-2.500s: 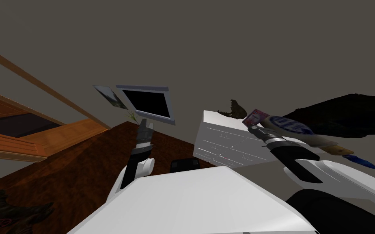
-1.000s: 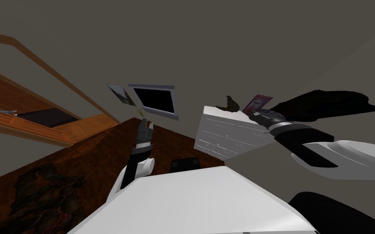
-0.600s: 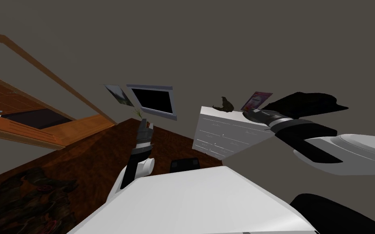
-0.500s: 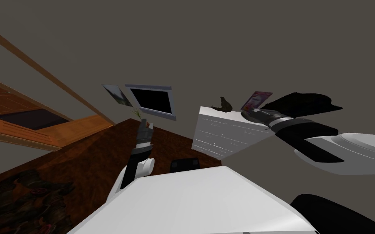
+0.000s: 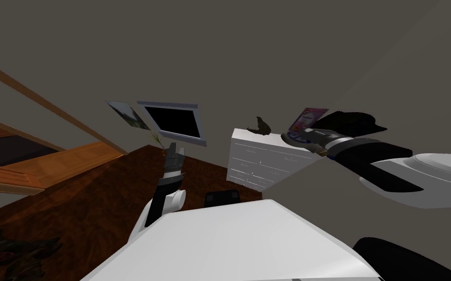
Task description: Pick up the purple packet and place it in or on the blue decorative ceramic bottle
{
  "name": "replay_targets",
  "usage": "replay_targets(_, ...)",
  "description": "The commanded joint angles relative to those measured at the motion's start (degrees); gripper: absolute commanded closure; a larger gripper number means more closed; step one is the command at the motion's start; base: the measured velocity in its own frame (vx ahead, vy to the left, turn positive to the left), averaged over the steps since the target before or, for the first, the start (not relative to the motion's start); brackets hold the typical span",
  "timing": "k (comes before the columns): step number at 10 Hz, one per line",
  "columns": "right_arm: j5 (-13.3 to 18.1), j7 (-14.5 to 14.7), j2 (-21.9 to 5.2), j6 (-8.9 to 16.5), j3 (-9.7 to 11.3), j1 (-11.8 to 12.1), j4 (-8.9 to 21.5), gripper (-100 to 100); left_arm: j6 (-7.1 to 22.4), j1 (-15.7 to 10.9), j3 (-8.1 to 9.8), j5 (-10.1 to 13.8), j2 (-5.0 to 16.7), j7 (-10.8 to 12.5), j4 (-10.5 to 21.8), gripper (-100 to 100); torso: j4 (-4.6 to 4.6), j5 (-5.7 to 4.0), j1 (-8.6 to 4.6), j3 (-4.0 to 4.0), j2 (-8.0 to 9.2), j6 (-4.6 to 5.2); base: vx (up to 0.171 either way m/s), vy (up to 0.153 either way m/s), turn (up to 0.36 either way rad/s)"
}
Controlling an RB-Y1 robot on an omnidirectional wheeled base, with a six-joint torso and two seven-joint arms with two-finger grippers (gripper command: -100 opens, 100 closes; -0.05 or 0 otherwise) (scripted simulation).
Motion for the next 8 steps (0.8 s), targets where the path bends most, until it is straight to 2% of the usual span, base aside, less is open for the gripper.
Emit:
replay_targets(1, -1.0, -0.5, -0.8, 0.3, -2.1, 2.1, -0.1, 100, 0.0, 0.0, 0.0, 0.0, 0.0, 0.0, 0.0, 0, 0.0, 0.0, 0.0, 0.0, 0.0, 0.0, 0.084, -0.173, -0.098)
replay_targets(8, -4.6, -2.2, -4.0, 1.3, -10.3, 10.4, -0.4, 100, 0.0, 0.0, 0.0, 0.0, 0.0, 0.0, 0.0, 0, 0.02, 0.05, 0.17, 0.03, 0.05, 0.0, 0.071, -0.134, -0.094)
